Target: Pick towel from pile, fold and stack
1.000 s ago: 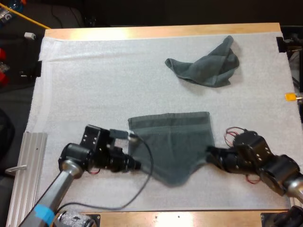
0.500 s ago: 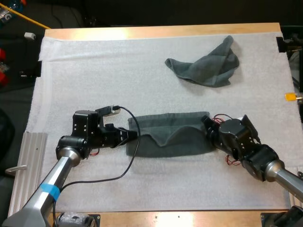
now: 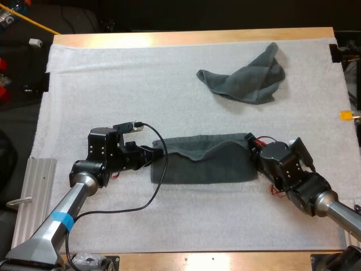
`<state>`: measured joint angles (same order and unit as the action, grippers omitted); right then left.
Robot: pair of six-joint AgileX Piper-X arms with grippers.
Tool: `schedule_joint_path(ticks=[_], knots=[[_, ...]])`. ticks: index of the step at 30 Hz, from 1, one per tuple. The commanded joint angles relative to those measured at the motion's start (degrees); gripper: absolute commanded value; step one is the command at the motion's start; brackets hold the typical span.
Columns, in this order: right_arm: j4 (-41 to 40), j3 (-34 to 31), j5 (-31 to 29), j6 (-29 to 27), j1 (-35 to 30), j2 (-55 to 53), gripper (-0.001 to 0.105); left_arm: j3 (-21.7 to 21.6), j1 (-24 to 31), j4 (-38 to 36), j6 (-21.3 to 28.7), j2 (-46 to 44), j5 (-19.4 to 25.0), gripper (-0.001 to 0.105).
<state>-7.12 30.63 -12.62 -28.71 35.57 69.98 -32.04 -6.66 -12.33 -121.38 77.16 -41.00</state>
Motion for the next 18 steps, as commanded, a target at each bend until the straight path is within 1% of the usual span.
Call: schedule_joint_path(ticks=[1,2,3,4,5,6,7,8,9,10,11,12,13,16,17,18], knots=[[1.1,0.4,-0.6,-1.3,-0.1,-0.1,0.005,-0.3,0.0,0.9,0.0,0.1,0.4,0.013],[2.1,0.4,-0.6,-2.1,-0.1,-0.1,0.013,-0.3,0.0,1.2,0.0,0.1,0.4,0.022],[2.8,0.4,-0.6,-2.5,-0.1,-0.1,0.017,-0.3,0.0,1.5,0.0,0.1,0.4,0.027],[4.1,0.4,-0.6,-2.6,-0.1,-0.1,0.030,-0.3,0.0,2.1,0.0,0.1,0.4,0.038],[5.6,0.4,-1.5,-2.6,-0.1,-0.1,0.046,-0.3,0.0,3.0,-0.1,0.1,0.2,0.047],[6.2,0.4,-2.3,-2.6,-0.1,-0.1,0.056,-0.3,0.0,3.8,-0.3,0.1,-0.4,0.054],[8.1,0.4,-3.8,-2.9,-0.1,-0.1,0.071,-0.5,0.0,5.5,-0.8,0.1,-1.7,0.060],[10.0,0.4,-5.2,-4.3,-0.1,-0.1,0.083,-1.0,0.0,7.0,-0.9,0.1,-3.6,0.064],[11.2,0.4,-5.4,-5.7,-0.1,-0.1,0.087,-1.3,0.0,7.4,-0.9,0.1,-4.6,0.064],[13.0,0.4,-5.4,-8.7,-0.1,-0.1,0.089,-2.4,0.0,7.5,-0.9,0.1,-6.2,0.064],[14.8,0.4,-4.9,-11.7,-0.1,-0.3,0.089,-3.9,0.0,6.7,-0.9,0.1,-8.0,0.063],[15.6,0.4,-4.1,-12.9,-0.1,-0.4,0.088,-4.8,0.0,5.9,-0.9,0.0,-8.6,0.063],[16.5,0.5,-2.2,-15.5,-0.1,-0.7,0.088,-6.4,0.0,3.9,-0.9,-0.3,-9.3,0.062],[16.7,0.9,1.9,-23.3,-0.1,-2.2,0.087,-9.8,0.0,-1.5,0.5,-2.1,-8.9,0.062],[15.2,1.3,3.0,-26.0,-0.1,-3.1,0.087,-11.1,0.0,-4.0,1.6,-3.3,-8.1,0.062],[13.9,1.6,3.2,-27.2,-0.1,-3.5,0.087,-11.5,0.0,-5.5,2.3,-3.9,-7.8,0.062]])
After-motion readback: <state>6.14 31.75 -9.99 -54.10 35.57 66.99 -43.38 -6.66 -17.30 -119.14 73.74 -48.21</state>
